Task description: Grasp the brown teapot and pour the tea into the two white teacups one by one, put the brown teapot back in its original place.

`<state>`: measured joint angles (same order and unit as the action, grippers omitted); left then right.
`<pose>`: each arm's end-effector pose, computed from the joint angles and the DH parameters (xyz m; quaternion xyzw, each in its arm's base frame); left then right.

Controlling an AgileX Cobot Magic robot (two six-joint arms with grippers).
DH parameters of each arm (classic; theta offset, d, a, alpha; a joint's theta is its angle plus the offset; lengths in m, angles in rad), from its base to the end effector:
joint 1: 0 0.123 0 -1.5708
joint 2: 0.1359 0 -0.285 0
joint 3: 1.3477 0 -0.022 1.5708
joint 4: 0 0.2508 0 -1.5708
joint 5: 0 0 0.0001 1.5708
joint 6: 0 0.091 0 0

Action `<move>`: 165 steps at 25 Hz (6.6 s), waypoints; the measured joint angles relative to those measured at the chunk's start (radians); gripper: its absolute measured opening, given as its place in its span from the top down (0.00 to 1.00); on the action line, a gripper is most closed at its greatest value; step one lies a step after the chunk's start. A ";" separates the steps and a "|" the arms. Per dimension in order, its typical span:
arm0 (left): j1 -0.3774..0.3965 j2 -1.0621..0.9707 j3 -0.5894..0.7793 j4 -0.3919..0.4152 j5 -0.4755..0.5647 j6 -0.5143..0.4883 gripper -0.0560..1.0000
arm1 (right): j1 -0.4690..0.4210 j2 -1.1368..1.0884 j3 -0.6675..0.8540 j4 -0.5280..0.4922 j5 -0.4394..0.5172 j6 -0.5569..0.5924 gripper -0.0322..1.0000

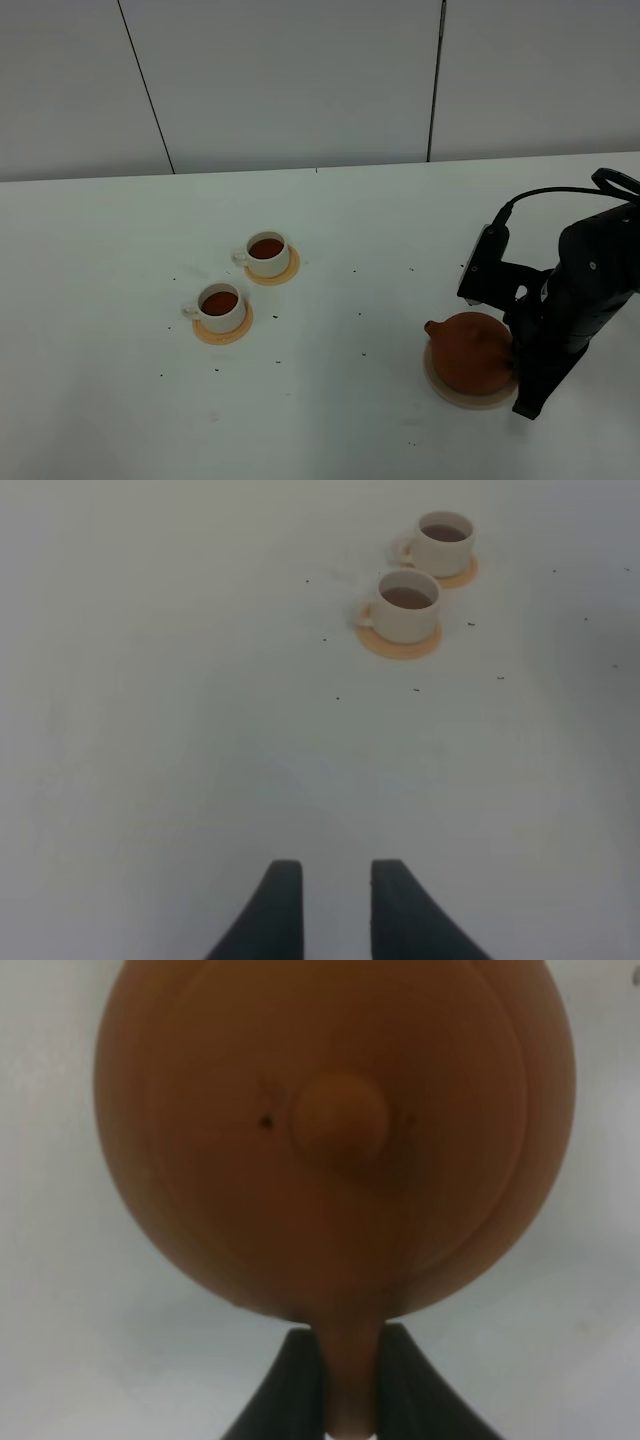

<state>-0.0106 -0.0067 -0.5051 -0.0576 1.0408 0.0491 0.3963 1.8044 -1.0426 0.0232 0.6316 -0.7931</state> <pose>-0.0058 -0.0045 0.2804 0.0262 0.8441 -0.0185 0.5352 0.3097 0.1309 0.1615 -0.5484 0.8257 -0.0181 0.1309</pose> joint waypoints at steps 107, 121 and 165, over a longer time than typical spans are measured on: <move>0.000 0.000 0.000 0.000 0.000 0.000 0.72 | -0.309 -1.811 0.517 0.055 0.504 0.778 0.68; 0.000 0.000 0.000 0.000 0.000 0.000 0.72 | -0.309 -1.811 0.520 0.056 0.517 0.784 0.68; 0.000 0.000 0.000 0.000 0.000 0.000 0.72 | -0.389 -1.811 0.520 0.061 0.517 0.793 0.73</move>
<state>-0.0106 -0.0067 -0.5051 -0.0576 1.0408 0.0491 0.0076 -0.0070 -0.5223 0.0838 1.1484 0.0000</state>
